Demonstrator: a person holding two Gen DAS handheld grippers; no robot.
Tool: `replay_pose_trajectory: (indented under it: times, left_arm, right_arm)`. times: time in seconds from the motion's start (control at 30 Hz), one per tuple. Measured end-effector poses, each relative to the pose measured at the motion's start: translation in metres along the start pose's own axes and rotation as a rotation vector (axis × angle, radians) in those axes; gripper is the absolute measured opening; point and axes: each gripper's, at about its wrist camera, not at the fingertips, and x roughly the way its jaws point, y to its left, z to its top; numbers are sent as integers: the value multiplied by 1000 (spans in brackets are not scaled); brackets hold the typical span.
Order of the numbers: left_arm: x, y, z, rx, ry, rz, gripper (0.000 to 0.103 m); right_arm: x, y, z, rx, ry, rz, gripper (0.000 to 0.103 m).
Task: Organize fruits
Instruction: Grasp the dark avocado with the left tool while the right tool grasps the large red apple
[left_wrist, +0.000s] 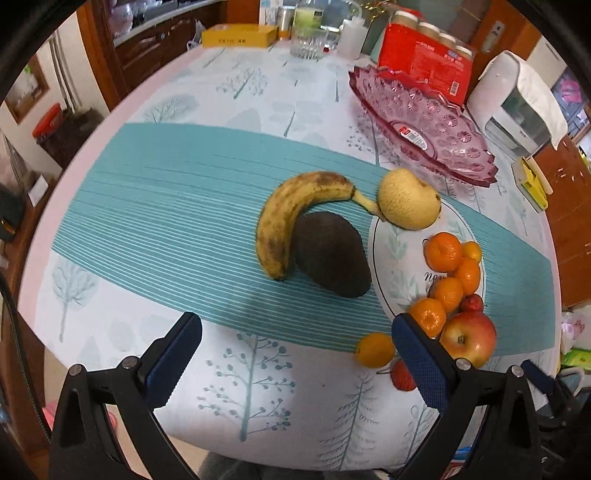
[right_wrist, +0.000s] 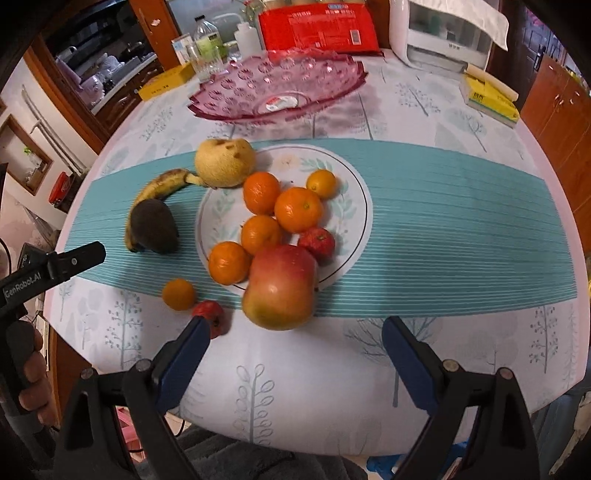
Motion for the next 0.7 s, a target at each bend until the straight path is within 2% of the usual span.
replay_pose_trajectory:
  times: [0.23, 0.43, 0.6, 0.7]
  left_arm:
    - [27, 2, 14, -121, 38, -15, 97]
    - [40, 0, 22, -171, 45, -7, 92]
    - [51, -2, 28, -191, 87, -38, 79]
    - [55, -4, 31, -187, 99, -50, 73]
  right_arm:
    - [27, -11, 4, 67, 53, 30, 93]
    - [43, -16, 9, 117, 90, 77, 91]
    - [54, -18, 16, 136, 110, 106, 88]
    - [60, -17, 20, 143, 128, 152, 78]
